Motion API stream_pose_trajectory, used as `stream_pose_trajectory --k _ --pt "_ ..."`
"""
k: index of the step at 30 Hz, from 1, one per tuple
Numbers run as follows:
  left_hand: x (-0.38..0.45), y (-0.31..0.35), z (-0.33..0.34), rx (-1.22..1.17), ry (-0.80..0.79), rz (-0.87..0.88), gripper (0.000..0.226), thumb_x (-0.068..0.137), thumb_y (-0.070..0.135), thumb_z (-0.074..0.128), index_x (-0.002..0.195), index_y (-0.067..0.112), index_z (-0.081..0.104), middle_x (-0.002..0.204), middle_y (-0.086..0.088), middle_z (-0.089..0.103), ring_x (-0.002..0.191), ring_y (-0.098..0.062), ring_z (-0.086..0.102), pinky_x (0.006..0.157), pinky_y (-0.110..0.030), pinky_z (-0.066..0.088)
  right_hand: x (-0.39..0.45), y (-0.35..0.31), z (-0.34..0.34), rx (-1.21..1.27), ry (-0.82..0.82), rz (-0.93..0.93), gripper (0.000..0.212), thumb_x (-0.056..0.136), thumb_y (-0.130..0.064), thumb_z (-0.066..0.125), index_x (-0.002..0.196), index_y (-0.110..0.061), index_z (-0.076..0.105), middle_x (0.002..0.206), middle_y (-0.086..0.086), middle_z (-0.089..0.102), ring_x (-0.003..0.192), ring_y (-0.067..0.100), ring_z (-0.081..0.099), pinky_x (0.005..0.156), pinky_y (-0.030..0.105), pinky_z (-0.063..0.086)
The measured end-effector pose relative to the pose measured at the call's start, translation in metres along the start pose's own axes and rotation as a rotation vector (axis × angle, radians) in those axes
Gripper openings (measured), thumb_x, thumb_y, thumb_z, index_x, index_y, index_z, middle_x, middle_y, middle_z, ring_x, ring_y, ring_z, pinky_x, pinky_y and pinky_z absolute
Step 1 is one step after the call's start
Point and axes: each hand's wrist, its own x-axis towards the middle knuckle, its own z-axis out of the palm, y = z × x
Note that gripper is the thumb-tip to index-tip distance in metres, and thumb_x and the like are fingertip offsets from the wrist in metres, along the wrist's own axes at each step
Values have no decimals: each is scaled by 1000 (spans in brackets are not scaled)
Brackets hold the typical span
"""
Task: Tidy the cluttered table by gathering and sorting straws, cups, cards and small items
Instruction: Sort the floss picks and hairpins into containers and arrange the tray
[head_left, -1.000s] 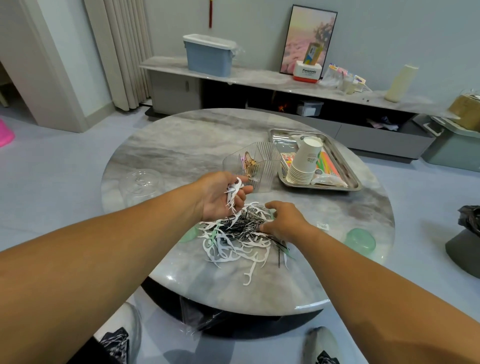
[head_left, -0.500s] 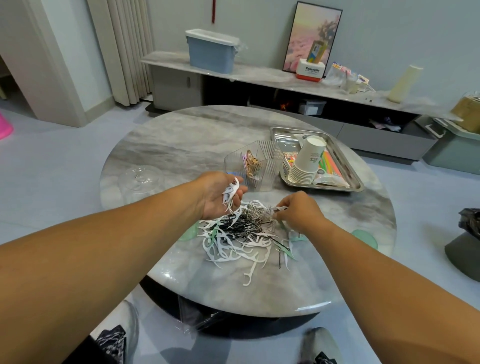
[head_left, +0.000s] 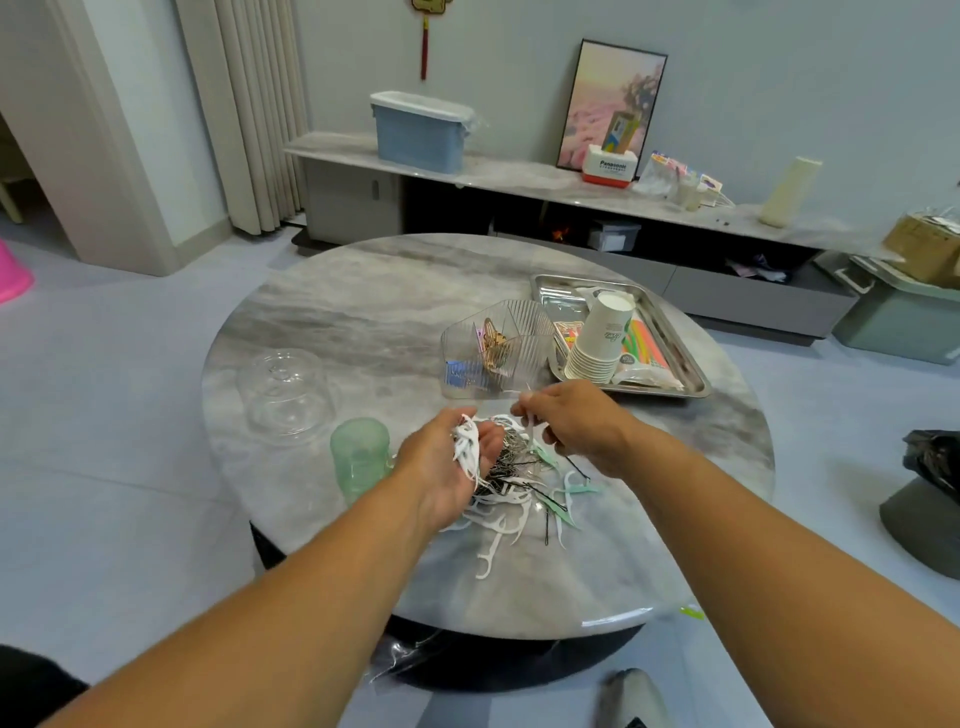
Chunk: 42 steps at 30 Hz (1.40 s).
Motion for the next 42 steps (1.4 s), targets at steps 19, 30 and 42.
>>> stream_pose_trajectory --k 19,30,42 --pt "-35 -33 -30 -302 -160 -199 49 111 36 31 103 -1 62 73 -15 68 56 -22 67 49 -27 56 -64 24 39 -608 -7 -822 28 101 -21 60 125 -14 72 128 1 67 115 18 64 97 31 51" --pt "-28 -27 -50 -239 -153 -75 23 105 16 51 113 -3 61 89 -22 74 68 -30 75 53 -35 60 -66 20 39 -964 81 -1048 25 89 -23 77 114 -22 77 106 3 67 93 26 62 74 35 49" --pt "-26 -28 -48 -303 -209 -149 33 106 22 46 118 -4 63 102 -23 72 88 -31 70 80 -40 61 -61 26 35 -701 42 -825 36 96 -14 64 131 -23 66 125 -4 57 102 10 61 81 25 51"
